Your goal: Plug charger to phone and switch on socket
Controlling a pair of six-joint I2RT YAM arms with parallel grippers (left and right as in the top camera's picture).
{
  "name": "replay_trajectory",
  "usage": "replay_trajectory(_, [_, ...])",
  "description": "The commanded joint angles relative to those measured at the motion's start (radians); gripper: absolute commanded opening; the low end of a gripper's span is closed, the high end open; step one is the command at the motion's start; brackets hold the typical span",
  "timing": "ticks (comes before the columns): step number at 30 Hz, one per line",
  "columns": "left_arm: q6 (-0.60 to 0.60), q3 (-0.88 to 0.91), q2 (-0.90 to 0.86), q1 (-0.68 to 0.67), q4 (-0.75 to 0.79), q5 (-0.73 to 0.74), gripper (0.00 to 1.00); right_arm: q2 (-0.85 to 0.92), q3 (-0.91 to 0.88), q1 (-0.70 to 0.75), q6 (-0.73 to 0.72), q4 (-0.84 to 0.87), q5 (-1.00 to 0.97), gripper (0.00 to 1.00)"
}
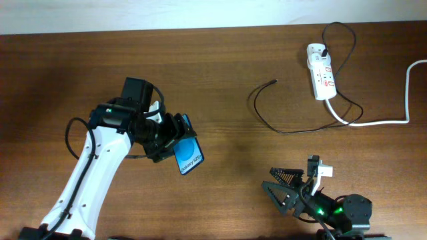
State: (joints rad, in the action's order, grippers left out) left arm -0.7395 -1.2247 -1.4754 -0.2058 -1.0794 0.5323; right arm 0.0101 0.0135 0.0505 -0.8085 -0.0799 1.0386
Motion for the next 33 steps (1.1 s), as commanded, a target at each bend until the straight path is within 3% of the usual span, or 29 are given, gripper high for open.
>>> replay_trajectory(1, [-0.114,0.0,0.013,-0.004,0.025,0.048,0.35,-0.005,-0.008,-0.005,0.006,0.0,0.017,0.98])
replay_trajectory(12, [-0.166,0.0,0.013,-0.004,0.056,-0.017,0.37,-0.004,0.01,-0.005,-0.148,0.009,0.031,0.98])
replay_trajectory(21, [-0.166,0.0,0.013,-0.004,0.077,-0.018,0.38,0.066,0.086,-0.005,-0.149,0.009,-0.003,0.98])
replay_trajectory(29, [-0.165,0.0,0.013,-0.004,0.076,-0.029,0.39,0.393,0.195,-0.005,0.036,0.016,-0.039,0.98])
replay_trajectory(33, [-0.165,0.0,0.013,-0.004,0.077,-0.037,0.39,0.611,0.316,-0.005,0.323,0.017,-0.059,0.98])
